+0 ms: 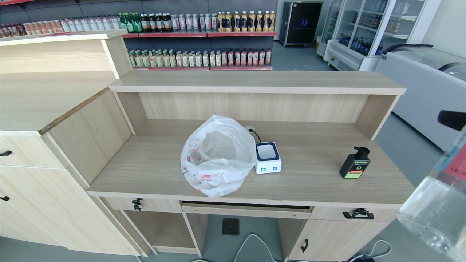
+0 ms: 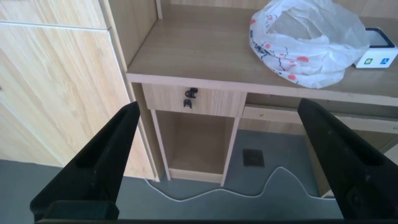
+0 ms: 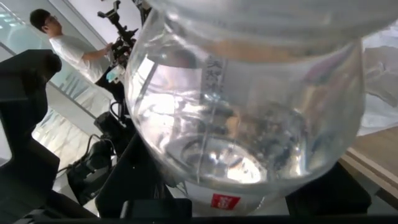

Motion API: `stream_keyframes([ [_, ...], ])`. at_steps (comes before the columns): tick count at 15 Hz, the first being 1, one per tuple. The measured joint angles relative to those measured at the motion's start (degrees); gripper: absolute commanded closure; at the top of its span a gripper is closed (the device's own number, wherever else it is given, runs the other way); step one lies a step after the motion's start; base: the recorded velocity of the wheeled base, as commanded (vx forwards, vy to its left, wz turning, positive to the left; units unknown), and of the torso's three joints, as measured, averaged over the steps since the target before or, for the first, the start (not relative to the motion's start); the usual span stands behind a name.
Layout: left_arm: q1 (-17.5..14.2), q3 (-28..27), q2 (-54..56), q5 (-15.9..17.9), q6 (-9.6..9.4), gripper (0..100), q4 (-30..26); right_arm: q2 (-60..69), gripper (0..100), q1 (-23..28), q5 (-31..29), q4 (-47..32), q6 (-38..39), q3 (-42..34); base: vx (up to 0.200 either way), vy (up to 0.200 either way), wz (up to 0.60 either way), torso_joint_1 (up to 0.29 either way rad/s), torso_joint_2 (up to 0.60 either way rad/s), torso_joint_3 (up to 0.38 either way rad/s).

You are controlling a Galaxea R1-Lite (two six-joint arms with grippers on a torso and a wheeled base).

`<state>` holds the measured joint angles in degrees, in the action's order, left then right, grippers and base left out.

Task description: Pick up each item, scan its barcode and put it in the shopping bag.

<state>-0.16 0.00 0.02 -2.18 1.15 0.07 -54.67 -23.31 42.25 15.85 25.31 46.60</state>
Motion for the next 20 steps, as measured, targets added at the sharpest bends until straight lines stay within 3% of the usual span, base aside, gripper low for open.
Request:
stream_keyframes([
  [4,0.0,0.0,0.0,0.0,-0.02,0,0.0,-0.6,100,0.3,-1.2,0.0,-2.2,0.3,0.0,0.0,0.0,0.0,0.0,0.0],
  [6,0.0,0.0,0.0,0.0,0.0,0,0.0,-2.7,100,1.8,-6.0,0.5,-12.0,0.3,0.0,0.0,0.0,0.0,0.0,0.0],
  [8,0.0,0.0,0.0,0.0,-0.02,0,0.0,-6.1,100,5.9,-11.9,3.6,-18.4,-0.2,0.0,0.0,0.0,0.0,0.0,0.0],
  [12,0.0,0.0,0.0,0.0,0.02,0,0.0,-13.9,100,19.0,-29.5,12.5,-23.0,-5.1,0.0,0.0,0.0,0.0,0.0,0.0],
  [13,0.0,0.0,0.0,0.0,0.0,0,0.0,-16.1,100,22.0,-31.4,16.6,-24.4,-7.1,0.0,0.0,0.0,0.0,0.0,0.0],
  [16,0.0,0.0,0.0,0.0,0.0,0,0.0,-21.9,100,25.8,-32.7,28.1,-30.2,-11.6,0.0,0.0,0.0,0.0,0.0,0.0],
  [18,0.0,0.0,0.0,0.0,0.0,0,0.0,-24.8,100,26.7,-32.8,35.4,-39.6,-14.0,0.0,0.0,0.0,0.0,0.0,0.0],
  [20,0.0,0.0,0.0,0.0,0.0,0,0.0,-26.8,100,27.2,-32.8,36.6,-43.4,-15.5,0.0,0.0,0.0,0.0,0.0,0.0],
])
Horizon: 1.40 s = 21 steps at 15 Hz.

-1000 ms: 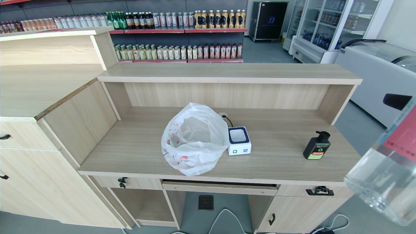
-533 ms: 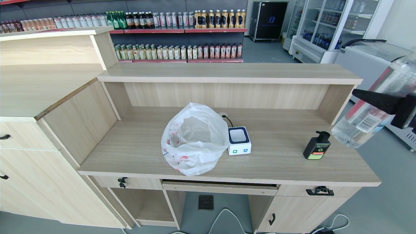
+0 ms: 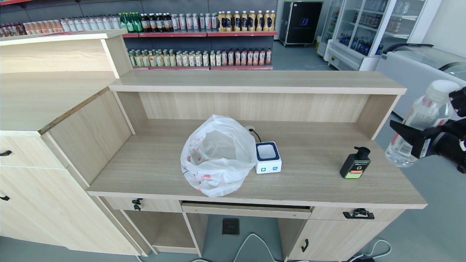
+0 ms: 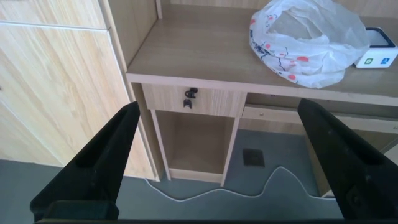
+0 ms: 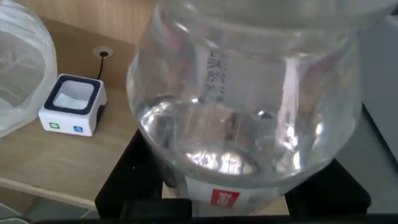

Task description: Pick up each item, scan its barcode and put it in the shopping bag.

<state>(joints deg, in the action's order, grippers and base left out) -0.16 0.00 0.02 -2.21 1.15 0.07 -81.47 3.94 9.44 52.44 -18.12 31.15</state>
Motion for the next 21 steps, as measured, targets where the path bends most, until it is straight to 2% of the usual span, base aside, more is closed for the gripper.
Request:
stream_keyframes([
  [2,0.0,0.0,0.0,0.0,-0.02,0,0.0,-1.0,100,0.3,0.0,0.2,-3.9,-0.4,0.0,0.0,0.0,0.0,0.0,0.0],
  [6,0.0,0.0,0.0,0.0,0.0,0,0.0,-1.8,100,1.1,-0.1,2.8,-8.3,-0.5,0.0,0.0,0.6,0.002,0.0,0.008],
  [10,0.0,0.0,0.0,0.0,0.0,0,0.0,-5.3,100,0.2,0.1,10.8,-9.4,0.0,0.0,0.0,0.6,0.006,0.0,0.002],
  [15,0.0,0.0,0.0,0.0,0.0,0,0.0,-14.9,100,1.1,1.9,15.6,-13.3,5.4,0.0,0.0,0.0,-0.135,0.32,0.186],
  [18,0.0,0.0,0.0,0.0,0.02,0,0.0,-22.3,100,0.9,9.0,23.0,-15.4,8.8,0.0,0.0,0.0,-0.196,0.49,0.281],
  [21,0.0,0.0,0.0,0.0,0.0,0,0.0,-28.5,100,0.8,15.3,25.9,-16.8,14.2,0.0,0.0,0.0,-0.072,0.18,0.11],
])
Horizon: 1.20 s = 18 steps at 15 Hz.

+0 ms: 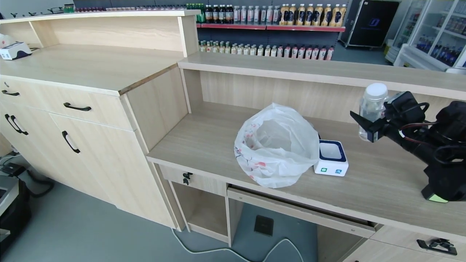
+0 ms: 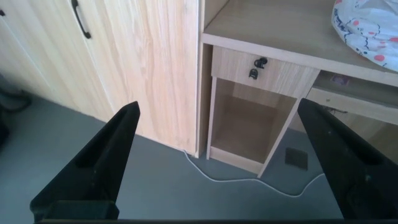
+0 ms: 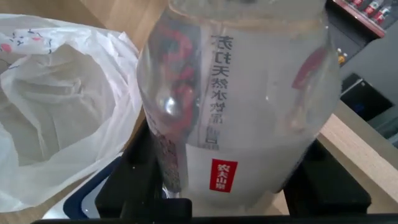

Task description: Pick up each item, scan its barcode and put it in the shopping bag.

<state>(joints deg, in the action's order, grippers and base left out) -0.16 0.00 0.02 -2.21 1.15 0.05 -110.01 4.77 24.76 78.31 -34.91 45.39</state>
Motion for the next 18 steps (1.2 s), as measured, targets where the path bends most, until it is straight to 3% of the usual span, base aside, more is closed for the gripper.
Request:
stream_keyframes([
  [6,0.0,0.0,0.0,0.0,0.0,0,0.0,-5.9,100,-0.6,5.6,1.1,1.5,8.7,0.0,0.0,0.0,0.0,0.0,0.0],
  [12,0.0,0.0,0.0,0.0,0.0,0,0.0,-11.9,100,-0.6,12.3,2.9,0.1,13.7,0.0,0.0,0.0,0.0,0.0,0.0],
  [18,0.0,0.0,0.0,0.0,-0.02,0,0.0,-16.1,100,-0.6,15.1,5.1,-1.1,15.6,0.0,0.0,0.0,0.0,0.0,0.0],
])
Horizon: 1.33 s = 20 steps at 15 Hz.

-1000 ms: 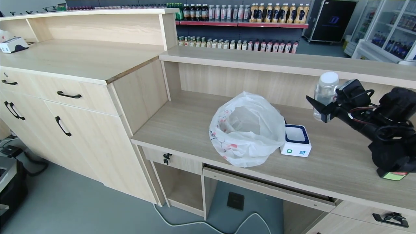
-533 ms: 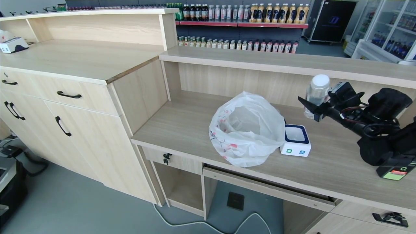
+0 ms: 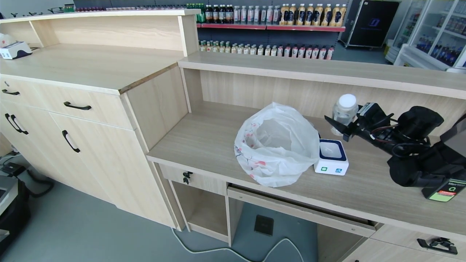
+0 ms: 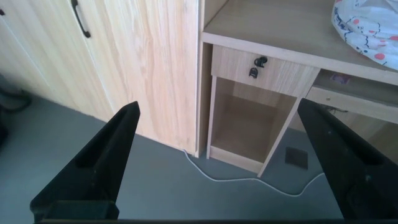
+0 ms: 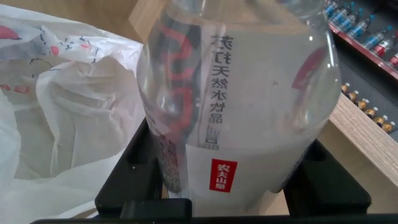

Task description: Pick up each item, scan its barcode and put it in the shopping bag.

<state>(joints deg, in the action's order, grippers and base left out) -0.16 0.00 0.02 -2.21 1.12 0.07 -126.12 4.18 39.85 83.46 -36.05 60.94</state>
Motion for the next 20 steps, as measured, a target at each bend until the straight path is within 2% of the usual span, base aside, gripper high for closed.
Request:
stream_keyframes([
  [11,0.0,0.0,0.0,0.0,0.05,0,0.0,-1.4,100,0.0,0.4,0.4,0.3,0.0,0.0,0.0,0.0,0.0,0.0,0.0],
  [14,0.0,0.0,0.0,0.0,0.02,0,0.0,4.1,100,0.0,-2.6,-7.2,3.7,-1.0,0.0,0.0,0.0,0.0,0.0,0.0],
  [17,0.0,0.0,0.0,0.0,0.02,0,0.0,17.0,100,0.0,-12.6,-21.9,14.0,-4.0,0.0,0.0,0.0,0.0,0.0,0.0],
  [20,0.0,0.0,0.0,0.0,0.0,0,0.0,32.7,100,0.0,-30.8,-42.1,23.7,-9.1,0.0,0.0,0.0,0.0,0.0,0.0],
])
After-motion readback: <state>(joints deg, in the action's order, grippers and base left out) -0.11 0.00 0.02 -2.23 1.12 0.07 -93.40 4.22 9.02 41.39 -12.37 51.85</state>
